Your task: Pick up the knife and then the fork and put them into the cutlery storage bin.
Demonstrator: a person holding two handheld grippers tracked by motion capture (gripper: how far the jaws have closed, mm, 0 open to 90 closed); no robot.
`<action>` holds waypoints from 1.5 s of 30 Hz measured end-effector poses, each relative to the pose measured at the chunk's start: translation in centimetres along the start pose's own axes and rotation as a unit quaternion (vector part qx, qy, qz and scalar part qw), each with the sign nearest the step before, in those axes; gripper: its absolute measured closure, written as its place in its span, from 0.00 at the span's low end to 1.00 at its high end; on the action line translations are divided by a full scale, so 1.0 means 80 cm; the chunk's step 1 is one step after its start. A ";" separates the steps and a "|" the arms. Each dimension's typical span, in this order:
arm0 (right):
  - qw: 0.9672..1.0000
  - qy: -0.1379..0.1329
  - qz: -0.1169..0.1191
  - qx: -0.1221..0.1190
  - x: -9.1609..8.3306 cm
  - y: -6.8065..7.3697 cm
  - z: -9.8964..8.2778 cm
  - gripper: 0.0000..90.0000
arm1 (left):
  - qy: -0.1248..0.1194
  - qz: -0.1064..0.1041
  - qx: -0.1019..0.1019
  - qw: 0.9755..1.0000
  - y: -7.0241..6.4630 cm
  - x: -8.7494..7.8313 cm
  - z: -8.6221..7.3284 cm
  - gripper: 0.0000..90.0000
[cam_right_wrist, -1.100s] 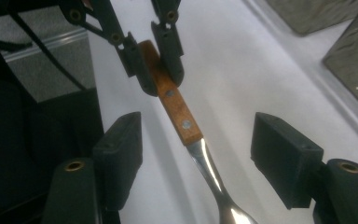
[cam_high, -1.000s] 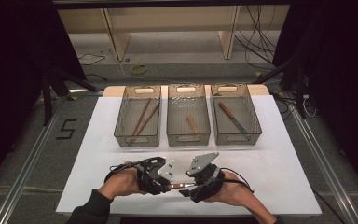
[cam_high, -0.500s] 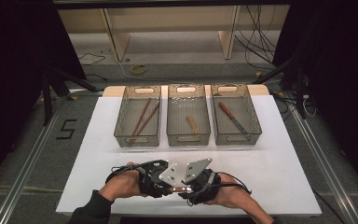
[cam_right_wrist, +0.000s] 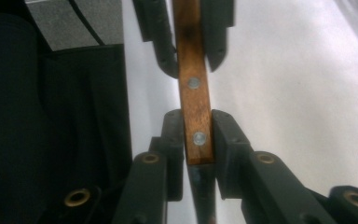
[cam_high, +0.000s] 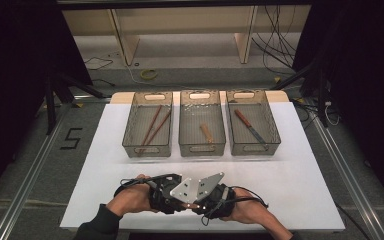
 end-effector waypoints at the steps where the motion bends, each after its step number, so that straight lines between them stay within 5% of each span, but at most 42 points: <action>1: 1.000 -0.002 -0.002 0.000 0.000 0.000 0.000 0.86 | -0.003 -0.001 -0.001 1.000 0.001 -0.001 0.000 0.80; 6: 1.000 -0.003 -0.006 0.008 -0.004 -0.005 0.000 0.87 | -0.015 0.017 -0.018 1.000 0.010 -0.005 -0.001 0.66; 10: 1.000 -0.002 -0.018 0.020 -0.008 -0.014 -0.005 0.87 | -0.057 0.045 -0.060 0.996 0.028 -0.013 0.002 0.51; 15: 0.998 -0.002 -0.042 0.043 -0.015 -0.032 -0.014 0.87 | -0.090 0.065 -0.105 0.988 0.046 -0.020 -0.004 0.39; 21: 0.995 -0.011 -0.066 0.073 -0.026 -0.055 -0.024 0.87 | -0.135 0.078 -0.163 0.974 0.064 -0.027 -0.013 0.30; 25: 0.992 -0.022 -0.079 0.095 -0.036 -0.070 -0.030 0.87 | -0.170 0.087 -0.197 0.962 0.072 -0.032 -0.019 0.27; 30: 0.987 -0.035 -0.100 0.122 -0.052 -0.090 -0.036 0.87 | -0.209 0.103 -0.240 0.942 0.082 -0.036 -0.035 0.25; 33: 0.983 -0.044 -0.113 0.137 -0.064 -0.104 -0.040 0.87 | -0.220 0.107 -0.260 0.934 0.086 -0.037 -0.046 0.23; 36: 0.980 -0.047 -0.123 0.149 -0.073 -0.115 -0.044 0.87 | -0.244 0.109 -0.286 0.920 0.090 -0.040 -0.056 0.23; 42: 0.975 -0.052 -0.135 0.167 -0.085 -0.134 -0.050 0.87 | -0.280 0.131 -0.313 0.898 0.095 -0.050 -0.072 0.23; 45: 0.972 -0.052 -0.144 0.180 -0.093 -0.148 -0.054 0.87 | -0.292 0.133 -0.324 0.890 0.096 -0.051 -0.078 0.23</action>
Point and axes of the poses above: each handheld gripper's, and its own axes: x roughly forward along the jaws, z roughly out of its top, y roughly to its left, the point moved 10 cm from there along x, roughly forward along the jaws, and after that the axes turned 6 degrees about -x, right-handed, at the moved point
